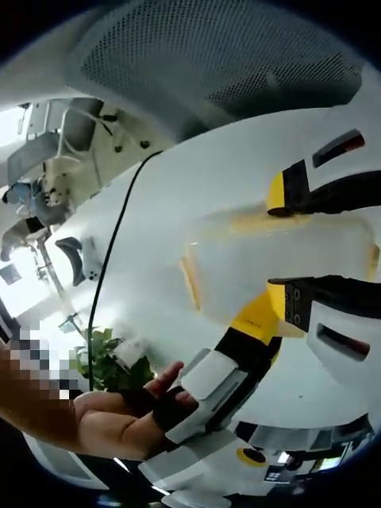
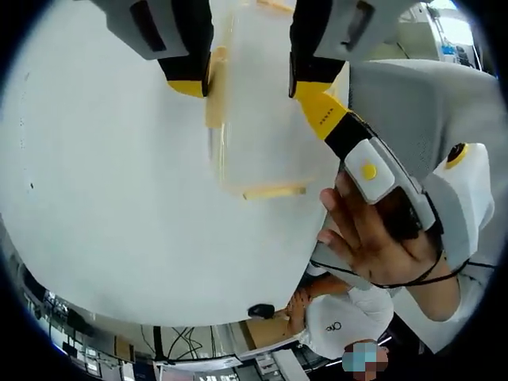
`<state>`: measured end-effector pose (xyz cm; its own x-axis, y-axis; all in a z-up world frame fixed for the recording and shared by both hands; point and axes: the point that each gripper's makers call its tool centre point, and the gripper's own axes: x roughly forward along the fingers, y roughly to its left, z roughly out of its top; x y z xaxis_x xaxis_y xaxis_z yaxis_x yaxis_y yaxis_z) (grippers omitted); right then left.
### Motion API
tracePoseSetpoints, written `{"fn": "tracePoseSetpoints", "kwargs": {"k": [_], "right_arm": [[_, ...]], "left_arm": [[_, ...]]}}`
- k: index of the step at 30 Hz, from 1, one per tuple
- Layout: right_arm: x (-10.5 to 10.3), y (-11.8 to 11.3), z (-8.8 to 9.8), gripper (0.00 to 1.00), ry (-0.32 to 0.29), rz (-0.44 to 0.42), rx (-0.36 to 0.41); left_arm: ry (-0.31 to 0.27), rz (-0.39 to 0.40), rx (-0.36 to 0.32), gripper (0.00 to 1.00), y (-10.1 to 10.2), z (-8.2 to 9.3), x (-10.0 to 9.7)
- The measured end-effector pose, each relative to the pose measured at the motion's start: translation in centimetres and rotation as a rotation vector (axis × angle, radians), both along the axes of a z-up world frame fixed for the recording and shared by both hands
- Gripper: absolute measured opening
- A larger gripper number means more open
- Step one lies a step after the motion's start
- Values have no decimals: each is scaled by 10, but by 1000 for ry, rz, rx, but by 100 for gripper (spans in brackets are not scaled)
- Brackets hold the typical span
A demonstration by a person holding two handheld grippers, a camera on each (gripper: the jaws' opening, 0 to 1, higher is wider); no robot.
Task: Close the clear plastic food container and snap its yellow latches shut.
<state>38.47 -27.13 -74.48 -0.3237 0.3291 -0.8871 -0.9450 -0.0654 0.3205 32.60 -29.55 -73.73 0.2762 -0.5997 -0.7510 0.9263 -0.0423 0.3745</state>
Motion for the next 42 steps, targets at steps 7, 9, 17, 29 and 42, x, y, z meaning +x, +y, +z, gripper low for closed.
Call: {"fn": "tracePoseSetpoints", "kwargs": {"k": [7,9,17,29,42], "right_arm": [[-1,10,4,32,30,16,-20],[1,6,3,33,31,10,-16],[2,-2,3,34,25,-11,4],[3,-9,3,36,4,-78,1],[1,-7,8,33,-99,-67,33]], "left_arm": [[13,1,-15,25,0,2,0],[2,-8,0,25,-1,1,-2],[3,-15,4,27,0,0,-2],[76,41,-62,28,-2,5,-1],[167,92,-95,38,1,8,-3]]}}
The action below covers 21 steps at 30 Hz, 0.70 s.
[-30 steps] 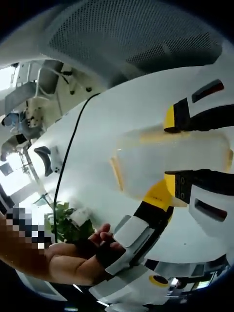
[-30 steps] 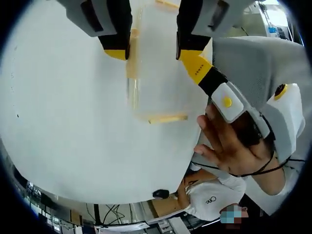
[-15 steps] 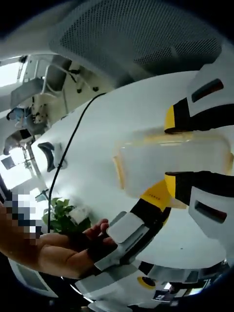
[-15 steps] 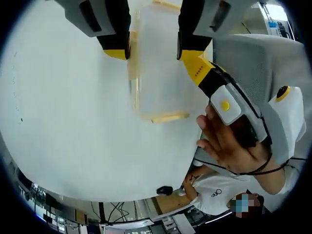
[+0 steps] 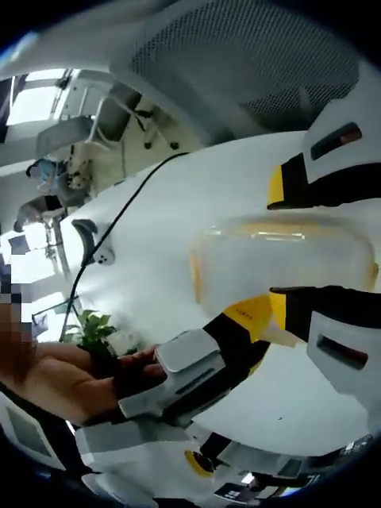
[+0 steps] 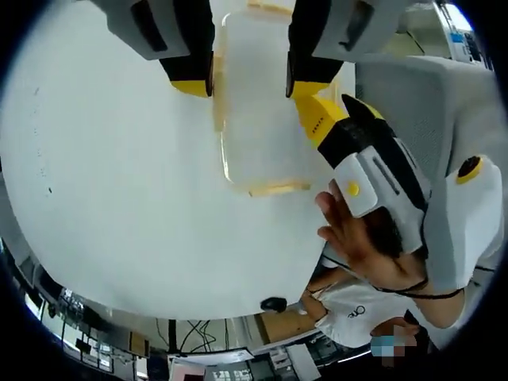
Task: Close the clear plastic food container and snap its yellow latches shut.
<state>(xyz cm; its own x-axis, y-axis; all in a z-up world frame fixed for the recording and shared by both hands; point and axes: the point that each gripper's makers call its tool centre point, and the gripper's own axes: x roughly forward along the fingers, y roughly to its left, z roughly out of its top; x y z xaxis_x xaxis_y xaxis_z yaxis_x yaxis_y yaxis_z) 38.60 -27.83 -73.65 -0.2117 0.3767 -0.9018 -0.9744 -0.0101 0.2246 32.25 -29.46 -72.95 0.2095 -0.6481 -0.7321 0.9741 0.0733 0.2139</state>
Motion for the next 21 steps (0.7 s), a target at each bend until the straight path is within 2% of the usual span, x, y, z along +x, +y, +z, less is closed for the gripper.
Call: {"fn": "tracePoseSetpoints", "kwargs": {"k": [2,5,9,13,17,21], "right_arm": [[0,0,2,32,-23,5,12],[2,1,6,32,-28,-34,44],[1,-1,12,37,-41,-75,66],[0,-4,18,38,-92,-83,76],[-1,-1,26,39,-106,-139,127],[-4,-2,30,39,-147,-155,149]], "left_arm": [[28,12,-10,40,2,1,-1],[57,39,-23,39,6,5,1],[65,58,-31,43,10,9,6],[130,123,-78,44,14,16,10],[137,151,-94,44,21,22,17],[157,182,-116,46,26,28,21]]}}
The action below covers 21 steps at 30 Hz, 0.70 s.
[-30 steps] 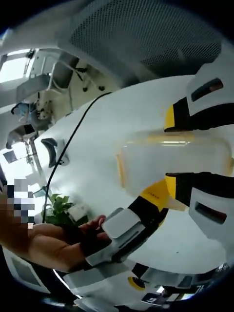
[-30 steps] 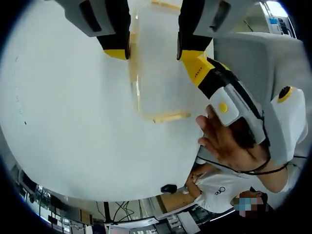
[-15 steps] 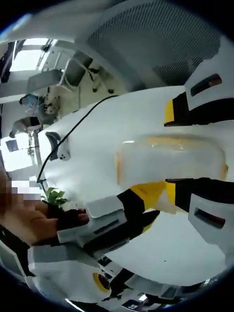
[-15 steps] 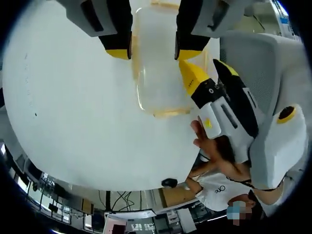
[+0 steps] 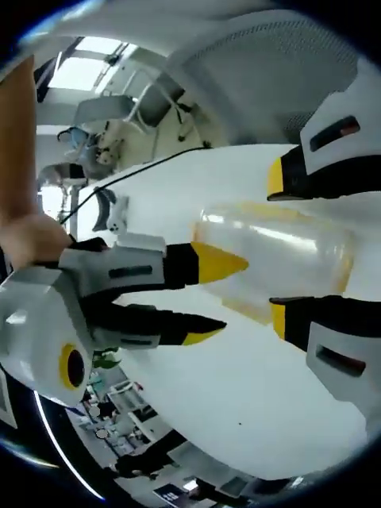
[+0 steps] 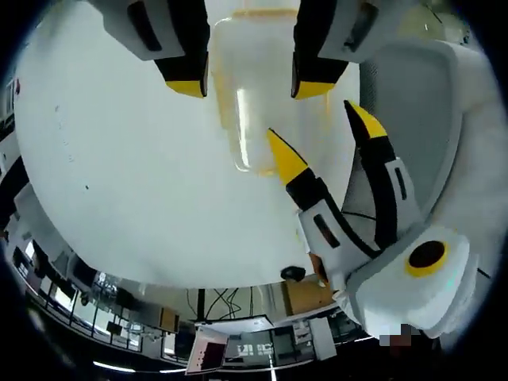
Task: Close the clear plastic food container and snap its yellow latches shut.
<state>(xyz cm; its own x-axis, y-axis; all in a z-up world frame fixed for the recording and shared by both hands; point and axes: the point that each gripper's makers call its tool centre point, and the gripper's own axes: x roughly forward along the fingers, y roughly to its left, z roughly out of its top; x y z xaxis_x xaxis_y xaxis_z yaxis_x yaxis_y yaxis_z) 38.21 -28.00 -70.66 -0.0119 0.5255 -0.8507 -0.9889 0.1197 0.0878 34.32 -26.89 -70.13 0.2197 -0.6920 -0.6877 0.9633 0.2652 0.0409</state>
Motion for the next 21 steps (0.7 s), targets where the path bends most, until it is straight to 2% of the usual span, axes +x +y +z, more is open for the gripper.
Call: {"fn": "tracePoseSetpoints", "kwargs": {"k": [4,11,12,16,21], "right_arm": [[-7,4,9,39,-14,-29,44],[-8,8,21,39,-79,-78,106],[-7,8,23,38,-112,-78,115],[-10,9,28,38,-126,-125,165],[-19,3,25,42,-139,-144,177]], "left_arm": [[1,5,-5,45,5,4,0],[8,34,-33,49,11,12,8],[12,40,-44,49,11,14,9],[12,55,-70,50,13,20,12],[1,68,-83,53,15,24,13]]}}
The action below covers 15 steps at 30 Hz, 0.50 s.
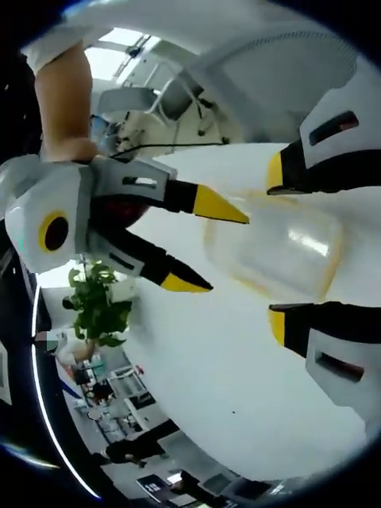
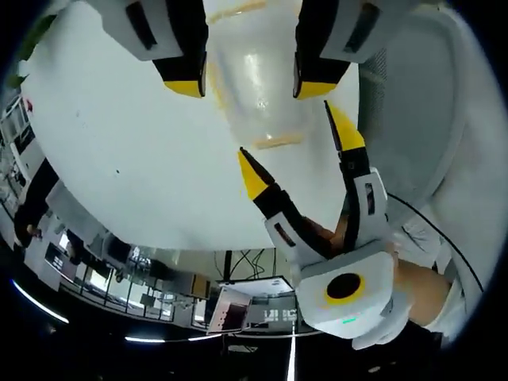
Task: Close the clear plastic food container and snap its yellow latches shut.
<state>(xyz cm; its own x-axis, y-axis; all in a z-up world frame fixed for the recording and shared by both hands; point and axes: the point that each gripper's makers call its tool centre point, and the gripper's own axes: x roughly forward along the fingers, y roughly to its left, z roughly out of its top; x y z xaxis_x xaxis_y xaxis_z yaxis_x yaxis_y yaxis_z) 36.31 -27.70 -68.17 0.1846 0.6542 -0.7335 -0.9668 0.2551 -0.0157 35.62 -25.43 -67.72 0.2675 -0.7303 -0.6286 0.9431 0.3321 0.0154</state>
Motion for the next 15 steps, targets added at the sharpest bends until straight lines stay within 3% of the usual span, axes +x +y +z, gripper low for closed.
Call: {"fn": "tracePoseSetpoints", "kwargs": {"k": [4,8,15], "right_arm": [[-2,-3,1,45,-9,-41,33],[-5,-10,2,57,-23,-79,61],[-12,-15,2,56,-14,-107,113]], "left_arm": [[11,8,-15,56,1,1,-2],[16,1,-4,61,5,-5,-7],[29,43,-51,64,8,-2,-9]]}}
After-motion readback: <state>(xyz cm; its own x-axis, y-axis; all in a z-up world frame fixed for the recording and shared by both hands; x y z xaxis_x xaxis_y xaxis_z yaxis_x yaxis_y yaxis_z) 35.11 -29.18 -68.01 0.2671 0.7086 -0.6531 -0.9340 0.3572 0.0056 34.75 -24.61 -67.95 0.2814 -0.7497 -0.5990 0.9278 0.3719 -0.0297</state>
